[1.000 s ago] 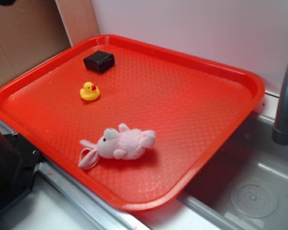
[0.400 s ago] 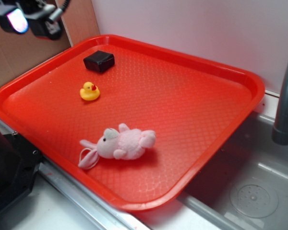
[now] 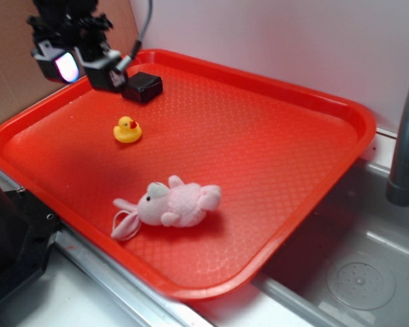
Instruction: Grab the yellow duck.
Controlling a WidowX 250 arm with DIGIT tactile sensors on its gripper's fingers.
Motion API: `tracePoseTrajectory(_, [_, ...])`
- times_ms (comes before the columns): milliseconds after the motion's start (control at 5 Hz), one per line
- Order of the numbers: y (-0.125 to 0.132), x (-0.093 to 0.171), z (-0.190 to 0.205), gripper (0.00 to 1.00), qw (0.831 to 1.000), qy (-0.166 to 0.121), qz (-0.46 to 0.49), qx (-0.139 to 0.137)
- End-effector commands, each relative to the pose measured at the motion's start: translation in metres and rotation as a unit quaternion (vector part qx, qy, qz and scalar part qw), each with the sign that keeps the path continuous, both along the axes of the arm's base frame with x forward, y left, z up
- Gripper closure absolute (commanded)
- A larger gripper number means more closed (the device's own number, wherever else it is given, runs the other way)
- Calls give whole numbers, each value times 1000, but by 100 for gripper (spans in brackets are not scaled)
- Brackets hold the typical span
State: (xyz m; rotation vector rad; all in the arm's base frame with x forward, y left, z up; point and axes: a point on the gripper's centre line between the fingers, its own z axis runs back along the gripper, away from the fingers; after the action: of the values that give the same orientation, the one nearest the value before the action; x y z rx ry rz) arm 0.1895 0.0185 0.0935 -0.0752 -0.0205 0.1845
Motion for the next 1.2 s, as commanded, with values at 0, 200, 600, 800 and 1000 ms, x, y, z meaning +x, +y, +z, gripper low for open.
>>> tracePoseTrajectory(0, [6, 13, -33, 0, 1000, 11, -3, 17])
tracePoseTrajectory(200, [9, 22, -52, 0, 999, 29, 1, 17])
tracePoseTrajectory(600, [2, 24, -70, 38, 998, 44, -1, 46])
tracePoseTrajectory(800, [0, 23, -68, 100, 998, 41, 9, 47])
tracePoseTrajectory(1000, [2, 23, -63, 100, 997, 41, 19, 57])
